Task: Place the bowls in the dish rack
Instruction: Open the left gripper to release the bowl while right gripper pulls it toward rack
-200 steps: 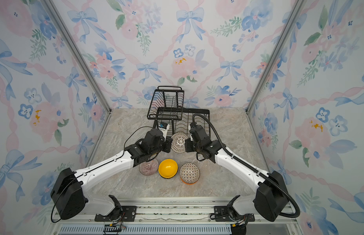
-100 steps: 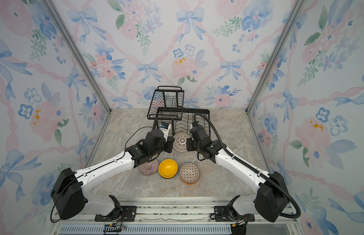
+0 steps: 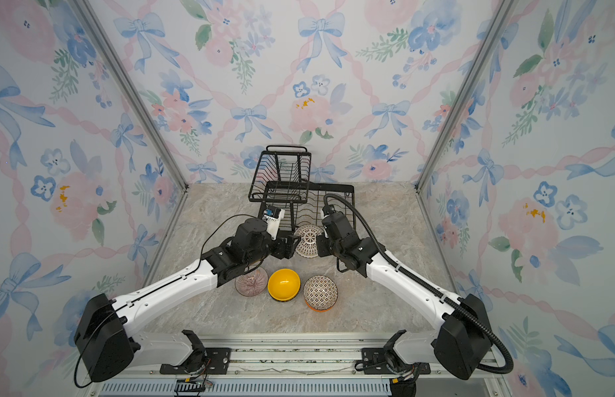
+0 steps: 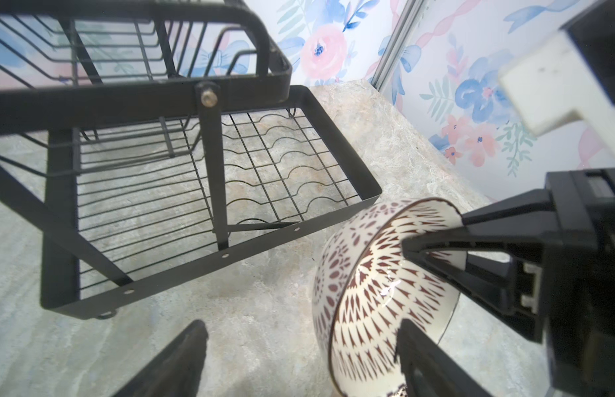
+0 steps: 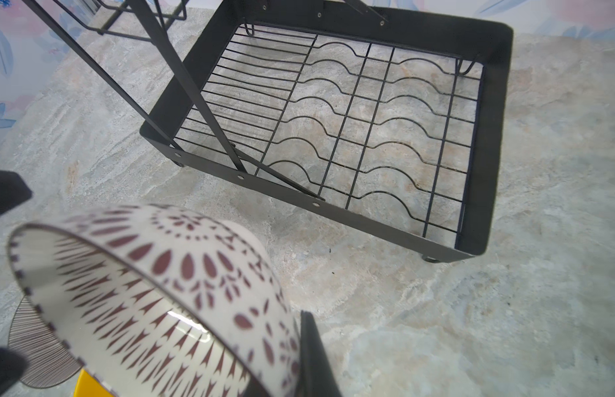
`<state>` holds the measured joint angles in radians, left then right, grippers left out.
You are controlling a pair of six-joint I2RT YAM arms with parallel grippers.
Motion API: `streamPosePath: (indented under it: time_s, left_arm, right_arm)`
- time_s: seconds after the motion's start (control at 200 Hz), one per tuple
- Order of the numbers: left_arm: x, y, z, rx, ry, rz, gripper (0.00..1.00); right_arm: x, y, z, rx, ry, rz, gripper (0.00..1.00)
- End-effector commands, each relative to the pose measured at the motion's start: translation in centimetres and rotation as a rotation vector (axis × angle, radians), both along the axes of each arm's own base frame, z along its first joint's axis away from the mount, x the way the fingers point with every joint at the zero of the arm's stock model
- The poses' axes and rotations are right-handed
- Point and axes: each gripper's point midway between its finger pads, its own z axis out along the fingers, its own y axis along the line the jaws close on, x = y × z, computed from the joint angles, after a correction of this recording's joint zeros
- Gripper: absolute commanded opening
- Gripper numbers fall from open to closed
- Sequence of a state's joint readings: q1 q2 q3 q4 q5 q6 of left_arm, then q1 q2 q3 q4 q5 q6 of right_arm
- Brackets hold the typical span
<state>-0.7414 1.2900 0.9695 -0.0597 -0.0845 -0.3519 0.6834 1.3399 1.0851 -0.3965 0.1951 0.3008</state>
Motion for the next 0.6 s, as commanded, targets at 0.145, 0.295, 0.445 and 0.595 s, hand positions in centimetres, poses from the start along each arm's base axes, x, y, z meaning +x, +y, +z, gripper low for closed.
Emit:
streamPosePath:
  time_s: [0.145,0.295,0.445,0.595]
  left_arm:
    - [-0.2,3.4,-0.1,-0.022,0.005,0.027,0.98]
    - [0.0,5.0,-0.4,-0.019,0.011,0.058,0.98]
    - [0.7,6.2,-1.2,0.008,0.021,0.094,0.98]
    - [1.0,6.9,-2.4,0.027,0.041,0.105,0.98]
  right_arm:
    - [1.3,-0.6,1.0,-0.178,-0.132,0.084,0.0]
    - [2.9,-1.8,0.5,-0.369,-0.206,0.102,0.0]
    - [4.6,-2.5,0.8,-0.523,-0.297,0.108,0.0]
    - [6.2,-3.2,1.0,-0.667,-0.366,0.092,0.0]
